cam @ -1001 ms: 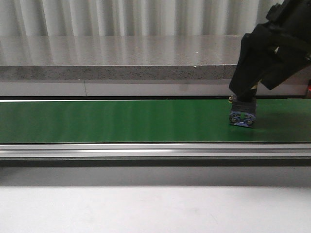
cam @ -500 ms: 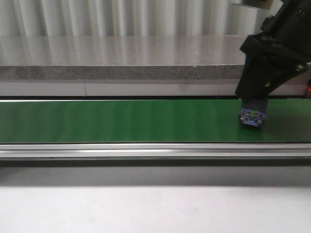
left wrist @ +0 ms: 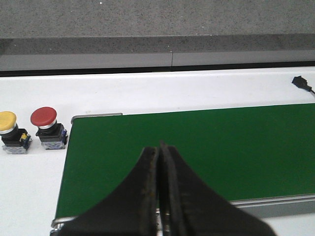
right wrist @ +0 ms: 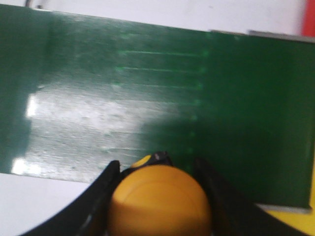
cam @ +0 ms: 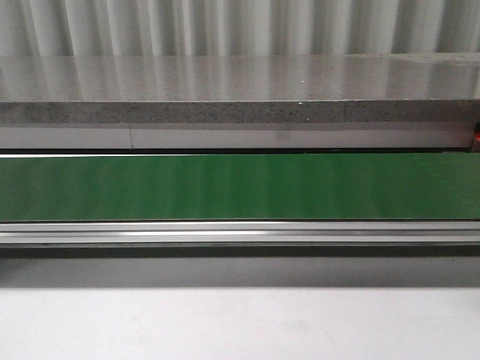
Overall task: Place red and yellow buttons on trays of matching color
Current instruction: 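Carry the yellow button into the yellow tray with the right gripper, then open the right gripper and return it above the belt, then move the left gripper over the remaining buttons on the table, then grasp the red push-button with the left gripper and carry it over the belt, then set the red button on the belt and open the left gripper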
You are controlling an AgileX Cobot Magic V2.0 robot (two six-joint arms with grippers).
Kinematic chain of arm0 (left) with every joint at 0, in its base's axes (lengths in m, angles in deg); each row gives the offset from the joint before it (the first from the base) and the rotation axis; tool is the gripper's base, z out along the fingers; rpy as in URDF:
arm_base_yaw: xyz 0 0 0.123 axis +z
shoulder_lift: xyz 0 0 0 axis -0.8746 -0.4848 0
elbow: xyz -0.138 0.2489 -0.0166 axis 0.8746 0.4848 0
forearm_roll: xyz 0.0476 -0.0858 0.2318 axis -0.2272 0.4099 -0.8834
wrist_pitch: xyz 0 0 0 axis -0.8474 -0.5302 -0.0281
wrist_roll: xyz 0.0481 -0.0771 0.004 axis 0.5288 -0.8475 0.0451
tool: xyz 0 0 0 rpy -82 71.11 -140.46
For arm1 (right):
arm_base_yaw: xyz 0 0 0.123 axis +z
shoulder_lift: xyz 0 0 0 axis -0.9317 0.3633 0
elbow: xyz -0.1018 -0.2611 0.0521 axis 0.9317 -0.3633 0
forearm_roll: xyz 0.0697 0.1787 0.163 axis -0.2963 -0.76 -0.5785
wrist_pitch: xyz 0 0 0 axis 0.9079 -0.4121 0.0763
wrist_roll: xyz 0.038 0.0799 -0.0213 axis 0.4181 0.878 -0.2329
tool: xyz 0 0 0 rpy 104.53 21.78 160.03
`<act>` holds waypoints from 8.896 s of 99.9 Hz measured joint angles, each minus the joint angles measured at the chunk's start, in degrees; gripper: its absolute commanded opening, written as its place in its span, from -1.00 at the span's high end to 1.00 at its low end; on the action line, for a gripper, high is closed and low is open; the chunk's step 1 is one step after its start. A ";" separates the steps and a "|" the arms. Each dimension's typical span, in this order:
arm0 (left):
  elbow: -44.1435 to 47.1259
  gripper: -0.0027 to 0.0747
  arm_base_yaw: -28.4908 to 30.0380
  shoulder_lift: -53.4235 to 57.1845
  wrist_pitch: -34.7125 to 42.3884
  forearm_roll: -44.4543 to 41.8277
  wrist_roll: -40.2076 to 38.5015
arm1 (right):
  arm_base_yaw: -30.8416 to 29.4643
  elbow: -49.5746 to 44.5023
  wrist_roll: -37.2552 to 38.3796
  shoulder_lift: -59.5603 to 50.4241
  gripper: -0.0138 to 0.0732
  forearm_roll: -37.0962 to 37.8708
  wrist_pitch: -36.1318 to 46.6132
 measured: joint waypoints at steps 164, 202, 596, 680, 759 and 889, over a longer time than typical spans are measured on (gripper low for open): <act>0.00 0.98 0.00 0.00 0.00 0.00 0.00 | -39.92 -21.69 9.56 1.68 -0.33 1.09 19.89; 0.00 0.98 0.11 0.00 0.00 0.00 0.00 | -39.92 -20.17 9.98 1.56 -0.47 0.65 18.05; -35.22 -0.54 16.39 -66.80 2.77 1.98 -16.91 | -6.13 -17.26 -0.21 -23.76 0.84 -2.07 13.36; -35.35 -0.54 17.47 -72.73 8.26 2.11 -21.11 | -6.13 -17.26 -0.32 -23.76 0.84 -2.07 13.36; -35.61 0.62 17.47 -74.39 9.74 2.59 -21.08 | -6.13 -17.26 -0.32 -23.76 0.84 -2.07 13.36; -26.02 0.98 9.21 -50.03 -6.77 1.54 -11.78 | -6.13 -17.26 -0.43 -23.76 0.84 -2.07 13.36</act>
